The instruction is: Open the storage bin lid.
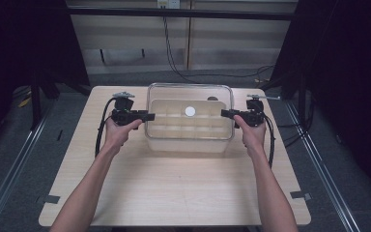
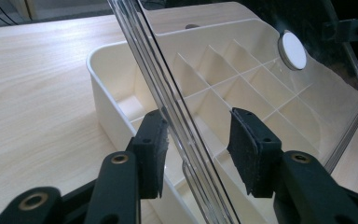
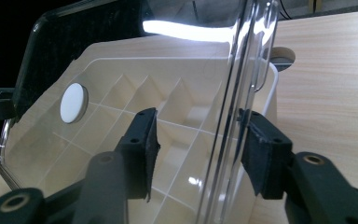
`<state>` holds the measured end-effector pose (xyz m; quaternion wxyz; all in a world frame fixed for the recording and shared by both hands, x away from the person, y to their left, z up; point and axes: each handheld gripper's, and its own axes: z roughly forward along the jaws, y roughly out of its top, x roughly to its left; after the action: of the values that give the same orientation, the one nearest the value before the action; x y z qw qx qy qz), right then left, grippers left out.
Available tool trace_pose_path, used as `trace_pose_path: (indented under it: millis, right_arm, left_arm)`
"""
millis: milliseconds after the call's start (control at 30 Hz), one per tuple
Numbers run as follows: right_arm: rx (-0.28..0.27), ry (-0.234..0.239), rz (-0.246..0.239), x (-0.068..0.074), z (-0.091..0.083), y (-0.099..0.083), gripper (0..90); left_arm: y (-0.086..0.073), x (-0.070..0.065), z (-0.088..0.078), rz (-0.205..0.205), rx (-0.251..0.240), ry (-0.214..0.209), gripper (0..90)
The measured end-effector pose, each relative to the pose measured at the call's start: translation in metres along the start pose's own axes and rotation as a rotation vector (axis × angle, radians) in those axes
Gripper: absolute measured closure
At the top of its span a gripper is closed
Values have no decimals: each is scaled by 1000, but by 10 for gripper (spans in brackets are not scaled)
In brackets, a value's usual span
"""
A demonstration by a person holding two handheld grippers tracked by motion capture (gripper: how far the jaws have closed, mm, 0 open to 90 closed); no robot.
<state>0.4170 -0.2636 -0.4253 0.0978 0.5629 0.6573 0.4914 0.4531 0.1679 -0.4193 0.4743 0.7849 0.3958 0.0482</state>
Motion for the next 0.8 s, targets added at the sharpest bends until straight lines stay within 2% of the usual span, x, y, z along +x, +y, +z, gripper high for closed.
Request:
trace_pose_path:
  millis: [267,300,367,533,667,767,800]
  right_arm:
    - [-8,8,-20,4,-11,3,574]
    - [-10,9,-24,5,-12,3,576]
    - [-11,6,-24,6,-14,3,588]
    - [-28,24,-15,6,-19,3,612]
    - [-46,36,-20,8,-24,5,634]
    - [-50,44,-24,9,-27,7,654]
    - [-56,47,-27,10,-28,7,658]
  left_arm:
    - [1,-2,-7,10,-24,-8,616]
    - [1,-2,-8,23,-20,-6,618]
    - [2,-5,-10,20,-31,-4,627]
    - [3,-7,-16,39,-32,-8,653]
    - [5,-10,-21,50,-53,-7,678]
    - [7,-13,-24,70,-55,13,699]
    - [8,-13,-27,73,-61,7,717]
